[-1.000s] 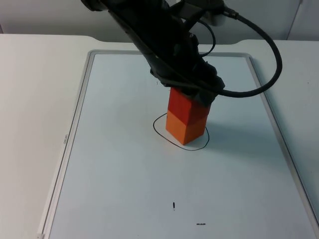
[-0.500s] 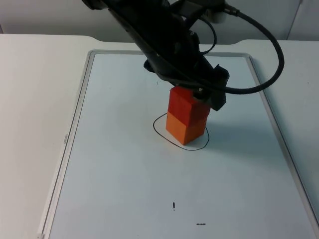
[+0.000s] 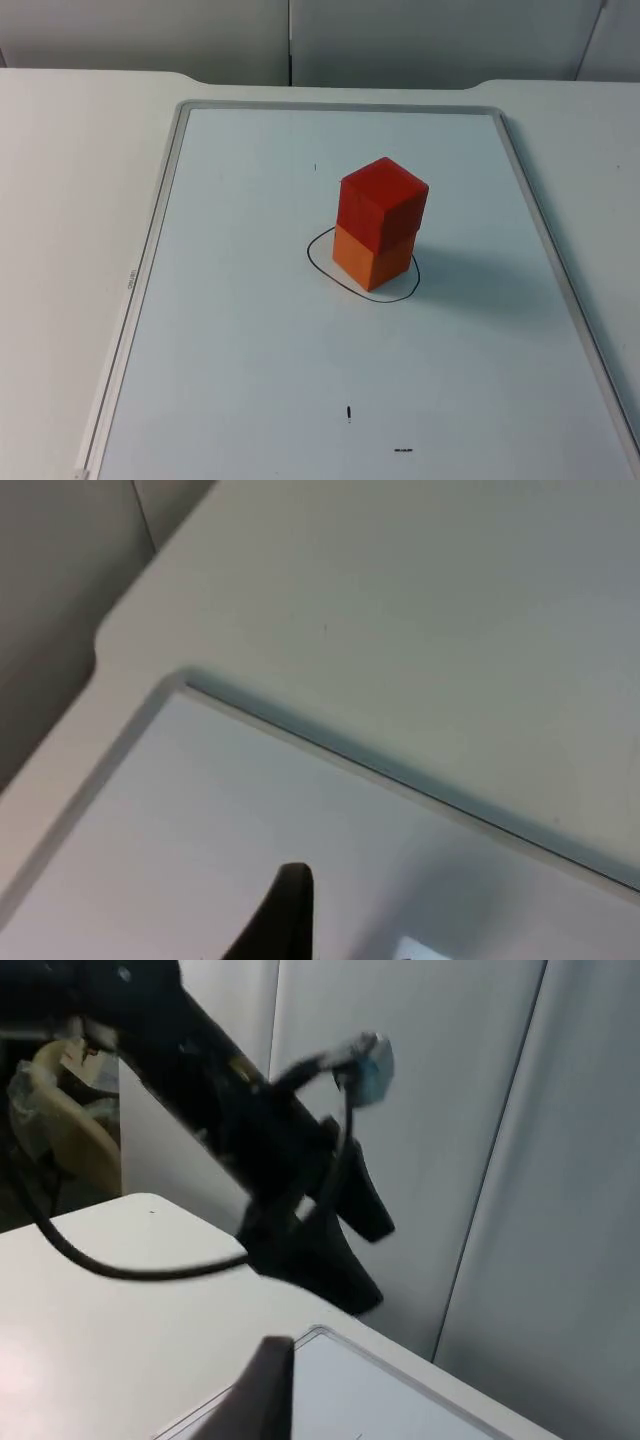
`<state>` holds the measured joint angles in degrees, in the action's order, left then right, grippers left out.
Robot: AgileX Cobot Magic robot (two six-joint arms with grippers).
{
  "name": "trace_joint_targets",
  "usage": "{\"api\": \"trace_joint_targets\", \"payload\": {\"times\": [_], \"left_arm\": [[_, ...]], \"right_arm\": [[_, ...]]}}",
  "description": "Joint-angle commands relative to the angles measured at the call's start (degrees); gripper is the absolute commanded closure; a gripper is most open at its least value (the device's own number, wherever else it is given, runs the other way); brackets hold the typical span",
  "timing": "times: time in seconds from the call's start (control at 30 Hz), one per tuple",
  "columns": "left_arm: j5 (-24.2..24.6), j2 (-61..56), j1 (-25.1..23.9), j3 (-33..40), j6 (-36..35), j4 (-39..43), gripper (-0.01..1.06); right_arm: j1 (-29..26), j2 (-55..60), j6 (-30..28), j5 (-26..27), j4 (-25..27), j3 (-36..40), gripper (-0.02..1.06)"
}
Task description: Pick up one cube with the left hand and another cube with the right hand. First place the cube in the right hand at the target position, then stack the cube in the left hand on top.
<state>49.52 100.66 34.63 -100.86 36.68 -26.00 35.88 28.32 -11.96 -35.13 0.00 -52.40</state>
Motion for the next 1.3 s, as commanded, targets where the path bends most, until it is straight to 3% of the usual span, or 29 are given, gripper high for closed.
{"api": "trace_joint_targets", "payload": {"times": [0.0, 0.03, 0.2, 0.27, 0.37, 0.4, 0.53, 0.57, 0.63, 0.7, 0.87, 1.07, 1.27], "left_arm": [[5.2, -8.0, 0.4, -0.4, -3.0, 3.8, 0.13], [5.2, -8.0, 0.4, -0.4, -3.0, 3.8, 0.13], [14.1, -18.4, 0.4, 0.0, -9.9, 11.7, 0.13], [15.0, -20.1, 0.4, 1.4, -10.4, 11.8, 0.13], [12.3, -27.3, 0.4, 11.0, -10.5, 11.1, 0.13], [12.3, -27.3, 0.4, 11.0, -10.5, 11.1, 0.13], [4.4, -38.7, 0.4, 29.1, -11.8, 11.3, 0.13], [4.4, -38.7, 0.4, 29.1, -11.8, 11.3, 0.13], [0.1, -46.6, 0.4, 39.1, -12.8, 11.3, 0.13], [-0.9, -53.2, 0.4, 45.3, -13.8, 11.3, 0.13], [0.2, -67.1, 0.4, 54.4, -17.6, 11.4, 0.13], [2.2, -80.9, 0.4, 60.2, -20.8, 12.6, 0.13], [7.1, -96.6, 0.4, 63.9, -24.7, 17.6, 0.13]], "right_arm": [[-0.1, 0.1, -0.2, -0.3, 0.3, 0.2, 0.01], [-0.1, 0.1, -0.2, -0.3, 0.3, 0.2, 0.01], [-0.1, -0.1, -0.7, -3.6, 2.1, 0.2, 0.01], [-0.1, -0.1, -1.0, -4.7, 2.1, 0.2, 0.01], [-0.1, -0.6, -1.8, -8.2, 3.1, 0.2, 0.01], [-0.1, -0.6, -1.8, -8.2, 3.1, 0.2, 0.01], [-0.1, -3.0, -2.2, -9.6, 6.9, 1.9, 0.01], [-0.1, -3.0, -2.2, -9.6, 6.9, 1.9, 0.01], [-0.1, -5.7, -2.2, -9.7, 6.9, 4.9, 0.01], [-0.1, -8.3, -2.0, -9.7, 7.5, 7.3, 0.01], [-0.1, -13.6, -1.0, -10.2, 8.0, 11.5, 0.01], [-0.1, -18.5, 2.6, -11.1, 8.0, 15.6, 0.01], [-0.1, -21.5, 3.0, -17.3, 7.8, 17.9, 0.01]]}}
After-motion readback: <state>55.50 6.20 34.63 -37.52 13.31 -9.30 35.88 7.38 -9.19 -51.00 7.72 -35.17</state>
